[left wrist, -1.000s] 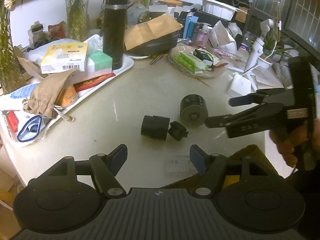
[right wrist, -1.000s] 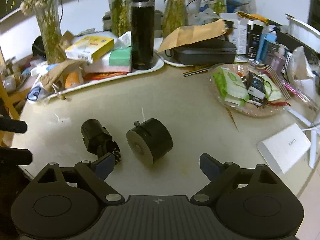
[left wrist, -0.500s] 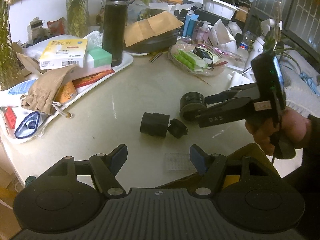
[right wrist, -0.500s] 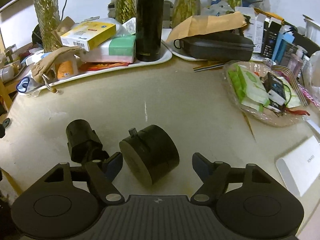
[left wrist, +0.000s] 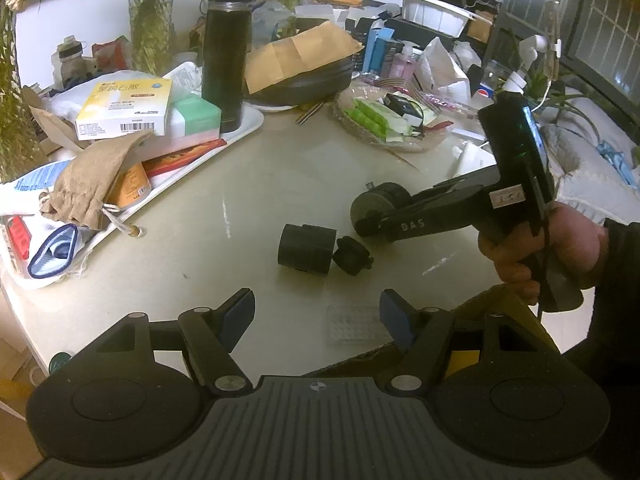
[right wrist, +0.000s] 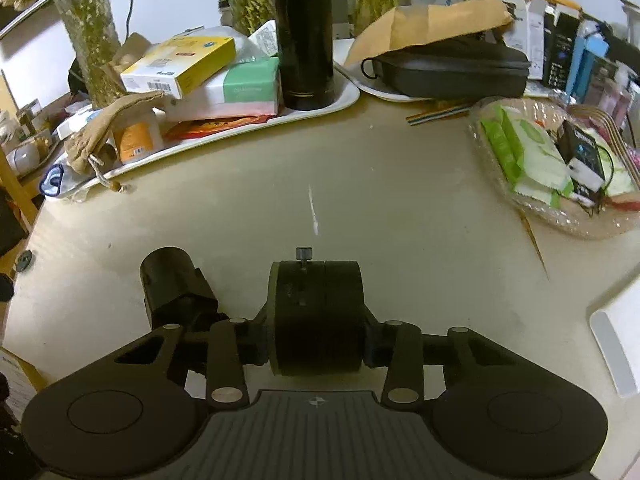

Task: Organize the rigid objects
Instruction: 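Lift the tape roll with the right gripper while the left gripper reaches the black cylinder, then close the left gripper on the black cylinder while the right gripper holds the tape roll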

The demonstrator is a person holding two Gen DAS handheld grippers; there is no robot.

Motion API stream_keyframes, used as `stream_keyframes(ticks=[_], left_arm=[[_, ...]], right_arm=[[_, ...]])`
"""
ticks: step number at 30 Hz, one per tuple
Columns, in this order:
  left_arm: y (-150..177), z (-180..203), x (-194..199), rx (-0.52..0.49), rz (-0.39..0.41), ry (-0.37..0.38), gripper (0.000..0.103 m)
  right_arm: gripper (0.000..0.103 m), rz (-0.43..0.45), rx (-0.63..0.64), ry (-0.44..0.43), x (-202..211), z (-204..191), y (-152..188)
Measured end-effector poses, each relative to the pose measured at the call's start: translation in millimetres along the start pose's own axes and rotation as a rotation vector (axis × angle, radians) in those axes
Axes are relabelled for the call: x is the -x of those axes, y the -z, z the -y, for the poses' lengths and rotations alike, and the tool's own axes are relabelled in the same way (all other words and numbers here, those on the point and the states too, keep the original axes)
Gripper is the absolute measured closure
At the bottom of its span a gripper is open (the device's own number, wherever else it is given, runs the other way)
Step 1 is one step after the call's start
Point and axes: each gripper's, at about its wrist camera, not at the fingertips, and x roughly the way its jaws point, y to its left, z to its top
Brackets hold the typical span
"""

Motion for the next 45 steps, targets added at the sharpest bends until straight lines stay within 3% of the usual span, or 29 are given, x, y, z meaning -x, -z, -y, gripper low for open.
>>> stream_keyframes(ticks=[16, 28, 45], left_arm=[[-10, 9, -6, -0.082, -0.004, -0.031, 0.034], [-35, 3, -43, -0.136, -0.075, -0.013, 0.034], [-56, -9, -94, -0.078, -0.171, 0.025, 0.035]], right_arm=[[0.06, 0.067, -0.069, 0.035, 54, 7, 5], [0.06, 0.084, -0.099, 0.052, 86, 10, 25], [0.06, 0.082, -0.123, 0.041, 86, 19, 28]])
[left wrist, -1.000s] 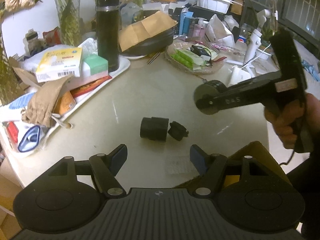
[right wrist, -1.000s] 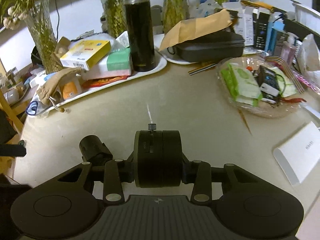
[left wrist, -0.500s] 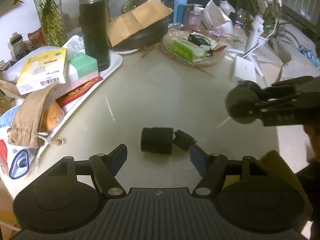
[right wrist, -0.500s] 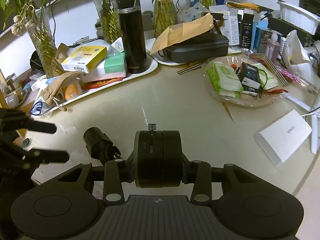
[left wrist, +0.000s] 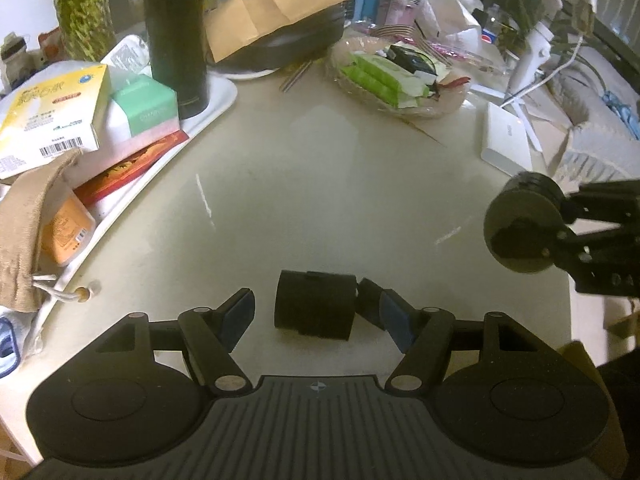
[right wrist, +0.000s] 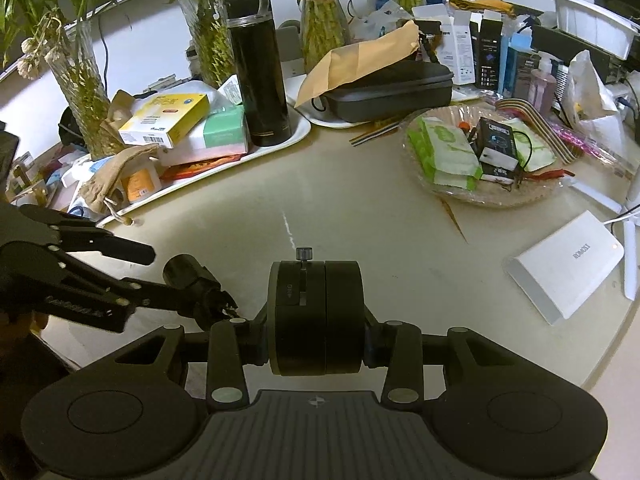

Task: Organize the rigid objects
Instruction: 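Close the left gripper on the black cylinder while the right gripper holds the tape roll, then carry the black cylinder and the tape roll over the cardboard box with both grippers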

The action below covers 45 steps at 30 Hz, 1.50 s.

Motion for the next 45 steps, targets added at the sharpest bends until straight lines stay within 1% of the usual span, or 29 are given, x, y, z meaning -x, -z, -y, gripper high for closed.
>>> stream_keyframes(ticks=[3, 4, 5, 6, 7, 10, 17, 23, 28, 33, 37, 41, 45], left_arm=[[-3, -8, -6, 0.041, -0.018, 0.029, 0.036], [-4, -11, -8, 0.054, -0.023, 0.045, 0.038], [-4, -13, -10, 0.068, -0.029, 0.054, 0.041], [-3, -15, -11, 0.077, -0.036, 0.057, 0.05], [-2, -17, -13, 0.082, -0.042, 0.067, 0.055], [0, -20, -12, 0.095, -0.031, 0.086, 0.058], [2, -19, -6, 0.098, -0.002, 0.094, 0.058], [2, -18, 7, 0.108, 0.05, 0.098, 0.058], [3, -17, 17, 0.107, 0.087, 0.07, 0.058], [10, -14, 40, 0.104, 0.165, 0.05, 0.058], [15, -11, 54, 0.107, 0.202, 0.035, 0.058], [19, -9, 67, 0.119, 0.224, 0.023, 0.058], [26, -3, 80, 0.115, 0.233, 0.003, 0.058]], right_arm=[[0.06, 0.004, -0.001, -0.008, 1, 0, 0], [0.06, 0.008, -0.001, -0.014, 1, 0, 0], [0.06, 0.013, 0.0, -0.02, 2, -1, -1], [0.06, 0.015, 0.001, -0.024, 2, -1, -1], [0.06, 0.015, 0.002, -0.026, 2, -2, -1], [0.06, 0.015, 0.004, -0.028, 2, -3, -2], [0.06, 0.019, -0.003, -0.031, 2, -3, -3], [0.06, 0.017, -0.007, -0.024, 2, -4, -4], [0.06, 0.018, -0.016, -0.024, 2, -3, -5], [0.06, 0.01, -0.022, -0.031, 3, -1, -3], [0.06, 0.017, -0.035, -0.038, 5, -1, -4], [0.06, 0.041, -0.039, -0.058, 14, -4, -2], [0.06, 0.052, -0.044, -0.058, 24, -6, 2]])
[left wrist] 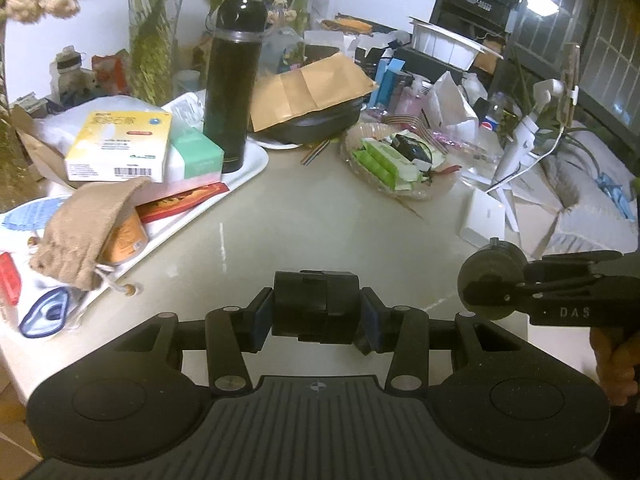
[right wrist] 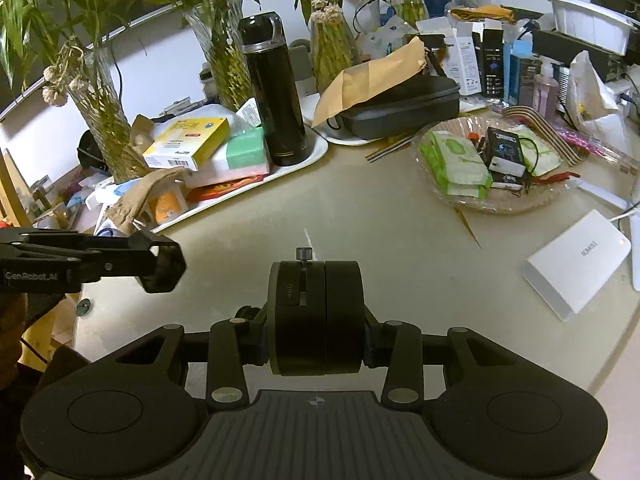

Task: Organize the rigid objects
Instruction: 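Carry the black cylinder and the tape roll over the cardboard box with both grippers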

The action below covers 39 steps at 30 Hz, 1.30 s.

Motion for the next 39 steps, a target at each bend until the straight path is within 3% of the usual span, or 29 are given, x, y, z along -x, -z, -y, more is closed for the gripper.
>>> stream_keyframes(ticks=[10, 19, 39], left_arm=[[9, 17, 41, -0.053, 0.033, -0.027, 0.058], [26, 27, 70, -0.084, 0.003, -0.022, 0.058], [53, 39, 121, -0.097, -0.035, -0.036, 0.058]], right_arm=[[0.06, -0.007, -0.033, -0.014, 23, -3, 8], [0.06, 0.009, -0.03, -0.034, 64, -23, 9], [0.06, 0.004, 0.021, -0.045, 107, -58, 31]])
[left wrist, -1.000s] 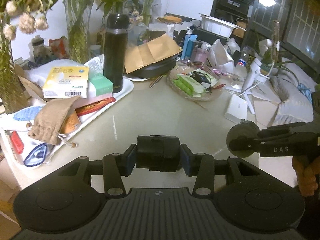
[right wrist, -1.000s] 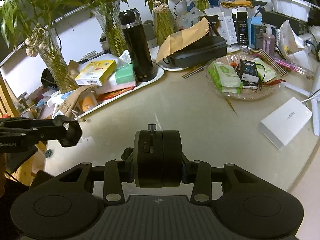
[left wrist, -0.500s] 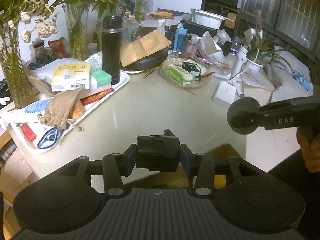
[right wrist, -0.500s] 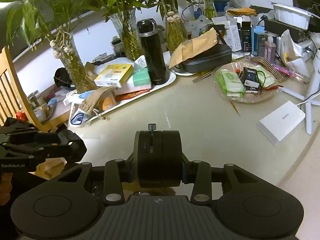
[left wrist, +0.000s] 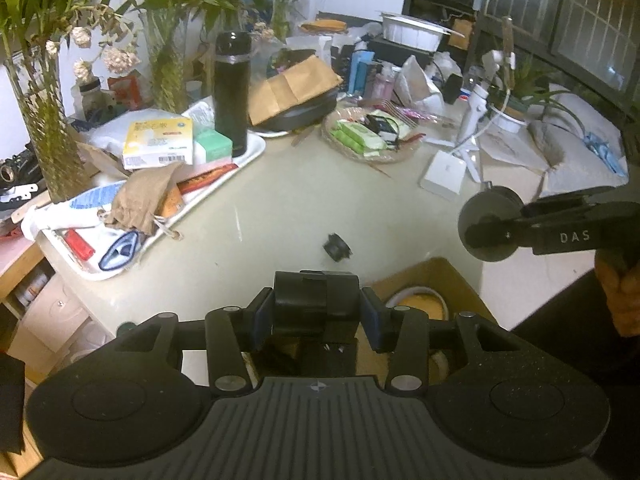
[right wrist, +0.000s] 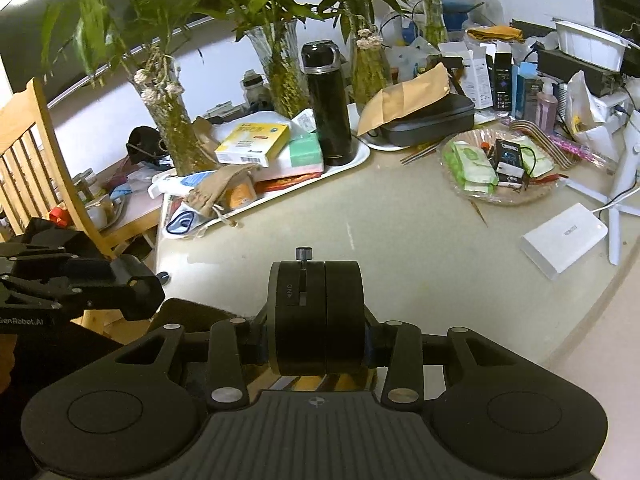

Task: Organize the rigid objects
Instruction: 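Carry the black cylinder and the tape roll over the cardboard box with both grippers, then open the right gripper to drop the tape roll into the box while the left gripper holds the cylinder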

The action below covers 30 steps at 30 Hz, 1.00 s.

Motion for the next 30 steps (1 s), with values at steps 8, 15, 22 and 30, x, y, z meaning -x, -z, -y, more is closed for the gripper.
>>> stream_keyframes(ticks=[8, 15, 22, 30], left_arm=[[13, 22, -8, -0.012, -0.038, 0.081, 0.058], [23, 31, -13, 0.016, -0.039, 0.145, 0.053], [30, 32, -5, -0.01, -0.045, 0.085, 0.05], [38, 22, 9, -0.014, -0.009, -0.025, 0.05]], right_arm=[[0.06, -0.009, 0.016, -0.002, 10, -8, 10], [0.06, -0.013, 0.022, 0.0, 18, -9, 16], [0.06, -0.02, 0.006, 0.01, 24, -6, 24], [0.06, -0.036, -0.006, 0.012, 27, -3, 34]])
